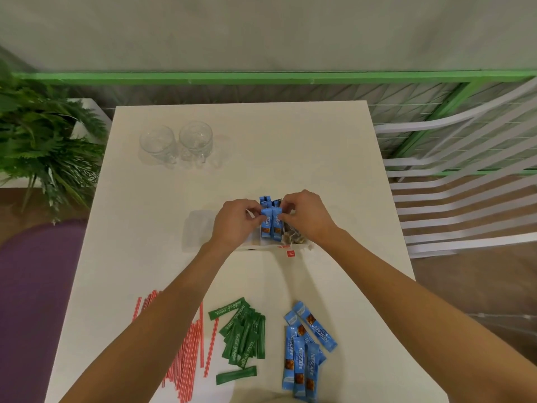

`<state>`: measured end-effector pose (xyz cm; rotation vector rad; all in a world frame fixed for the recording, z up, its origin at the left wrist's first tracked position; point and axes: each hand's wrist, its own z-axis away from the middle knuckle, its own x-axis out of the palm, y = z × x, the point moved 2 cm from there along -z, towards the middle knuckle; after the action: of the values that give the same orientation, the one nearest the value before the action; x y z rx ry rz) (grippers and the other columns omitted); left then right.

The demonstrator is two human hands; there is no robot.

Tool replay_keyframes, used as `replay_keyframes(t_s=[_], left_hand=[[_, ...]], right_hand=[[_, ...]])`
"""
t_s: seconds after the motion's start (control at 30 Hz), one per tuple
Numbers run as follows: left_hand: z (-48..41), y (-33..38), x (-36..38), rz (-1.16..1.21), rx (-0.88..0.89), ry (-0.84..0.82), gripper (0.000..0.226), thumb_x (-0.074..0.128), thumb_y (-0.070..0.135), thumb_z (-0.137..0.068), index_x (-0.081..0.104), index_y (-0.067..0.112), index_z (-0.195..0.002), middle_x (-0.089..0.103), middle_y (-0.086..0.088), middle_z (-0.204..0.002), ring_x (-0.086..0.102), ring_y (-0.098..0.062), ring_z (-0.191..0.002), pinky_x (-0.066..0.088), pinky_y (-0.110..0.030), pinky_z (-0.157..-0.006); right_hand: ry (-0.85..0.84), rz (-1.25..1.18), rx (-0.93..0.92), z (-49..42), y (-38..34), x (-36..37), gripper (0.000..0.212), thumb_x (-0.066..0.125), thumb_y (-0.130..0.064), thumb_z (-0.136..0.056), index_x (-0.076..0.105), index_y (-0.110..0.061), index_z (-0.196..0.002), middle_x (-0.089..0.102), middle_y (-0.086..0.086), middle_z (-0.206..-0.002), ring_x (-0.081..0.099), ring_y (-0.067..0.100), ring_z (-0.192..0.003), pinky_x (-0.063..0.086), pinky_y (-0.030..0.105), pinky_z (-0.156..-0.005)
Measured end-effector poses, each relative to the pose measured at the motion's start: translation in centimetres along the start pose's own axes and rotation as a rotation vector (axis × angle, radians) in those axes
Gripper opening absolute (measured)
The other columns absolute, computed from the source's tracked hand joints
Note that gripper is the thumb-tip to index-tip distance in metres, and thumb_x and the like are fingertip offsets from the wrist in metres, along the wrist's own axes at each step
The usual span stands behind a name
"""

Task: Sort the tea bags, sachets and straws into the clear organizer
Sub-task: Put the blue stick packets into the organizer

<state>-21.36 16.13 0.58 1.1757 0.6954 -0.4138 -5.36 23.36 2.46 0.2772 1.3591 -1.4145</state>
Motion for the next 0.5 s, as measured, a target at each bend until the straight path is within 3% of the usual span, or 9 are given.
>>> replay_keyframes(t_s=[0.13, 0.3, 0.5], left_hand=[[0.1, -0.1, -0.1, 0.017, -0.009, 0.028, 0.010, 0.076, 0.025, -0.079, 0.074, 0.025, -0.088, 0.070, 0.012, -0.083, 0.058, -0.002, -0.062, 0.045, -0.021, -0.062], [0.9, -0.2, -0.9, 0.082, 0.004, 0.101, 0.010, 0.075, 0.022, -0.080, 0.071, 0.027, -0.088, 0.066, 0.016, -0.079, 0.057, -0.004, -0.061, 0.051, -0.027, -0.067], [3.9, 0.2, -1.2, 0.184, 0.038, 0.140, 0.011, 0.072, 0.014, -0.083, 0.071, 0.025, -0.084, 0.069, 0.012, -0.078, 0.060, -0.008, -0.065, 0.052, -0.024, -0.065]], right_hand=[[0.023, 0.003, -0.015, 0.1, 0.1, -0.2, 0.009, 0.072, -0.021, -0.082, 0.069, -0.018, -0.090, 0.070, -0.002, -0.084, 0.060, 0.019, -0.090, 0.047, 0.041, -0.092], [0.047, -0.094, -0.012, 0.7, 0.7, -0.9, 0.022, 0.073, -0.023, -0.083, 0.064, -0.021, -0.103, 0.067, -0.007, -0.086, 0.056, 0.017, -0.098, 0.048, 0.038, -0.088], [0.245, -0.205, -0.070, 3.9, 1.6, -2.9, 0.014, 0.067, -0.023, -0.088, 0.065, -0.021, -0.102, 0.066, -0.007, -0.086, 0.054, 0.009, -0.088, 0.039, 0.018, -0.074]])
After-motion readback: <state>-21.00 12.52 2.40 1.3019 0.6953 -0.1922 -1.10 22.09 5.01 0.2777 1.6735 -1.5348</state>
